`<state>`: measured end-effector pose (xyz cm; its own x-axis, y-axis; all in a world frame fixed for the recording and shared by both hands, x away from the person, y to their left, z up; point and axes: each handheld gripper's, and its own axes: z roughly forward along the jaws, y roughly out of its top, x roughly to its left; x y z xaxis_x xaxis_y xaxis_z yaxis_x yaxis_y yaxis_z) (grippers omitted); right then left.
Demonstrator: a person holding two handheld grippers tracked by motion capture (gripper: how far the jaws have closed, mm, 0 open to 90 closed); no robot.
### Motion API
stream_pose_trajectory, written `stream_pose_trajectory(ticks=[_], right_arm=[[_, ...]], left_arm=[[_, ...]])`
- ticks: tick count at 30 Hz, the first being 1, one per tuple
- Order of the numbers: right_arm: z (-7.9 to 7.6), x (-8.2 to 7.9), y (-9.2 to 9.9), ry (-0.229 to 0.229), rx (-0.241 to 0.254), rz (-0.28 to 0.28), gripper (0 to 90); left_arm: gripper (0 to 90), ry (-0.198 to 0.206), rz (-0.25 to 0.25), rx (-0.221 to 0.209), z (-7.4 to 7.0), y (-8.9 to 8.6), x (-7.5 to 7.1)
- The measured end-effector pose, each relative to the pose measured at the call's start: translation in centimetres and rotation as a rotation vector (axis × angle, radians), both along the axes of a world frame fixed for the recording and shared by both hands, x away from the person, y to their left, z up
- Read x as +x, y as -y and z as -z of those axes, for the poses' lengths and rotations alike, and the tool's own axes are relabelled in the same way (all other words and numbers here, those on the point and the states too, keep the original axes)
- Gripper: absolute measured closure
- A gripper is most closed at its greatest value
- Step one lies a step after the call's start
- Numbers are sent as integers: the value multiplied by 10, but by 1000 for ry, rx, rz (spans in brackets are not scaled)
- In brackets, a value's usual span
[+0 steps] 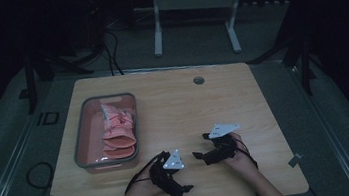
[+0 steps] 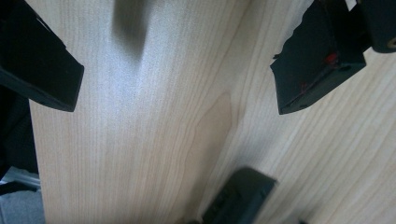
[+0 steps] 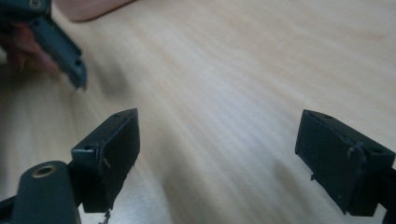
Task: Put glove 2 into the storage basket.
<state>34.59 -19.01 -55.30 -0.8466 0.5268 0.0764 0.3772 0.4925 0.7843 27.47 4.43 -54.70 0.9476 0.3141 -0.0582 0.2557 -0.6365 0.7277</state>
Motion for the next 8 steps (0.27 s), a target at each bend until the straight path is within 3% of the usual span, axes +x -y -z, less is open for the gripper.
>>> stream_pose_trajectory(ticks=[2,8], right_arm=[[0,0,2,19,5,-4,136],[1,1,1,18,-2,-10,135]], left_arm=[[19,0,-3,-1,0,0,-1],[19,-8,-6,-10,0,-2,0]])
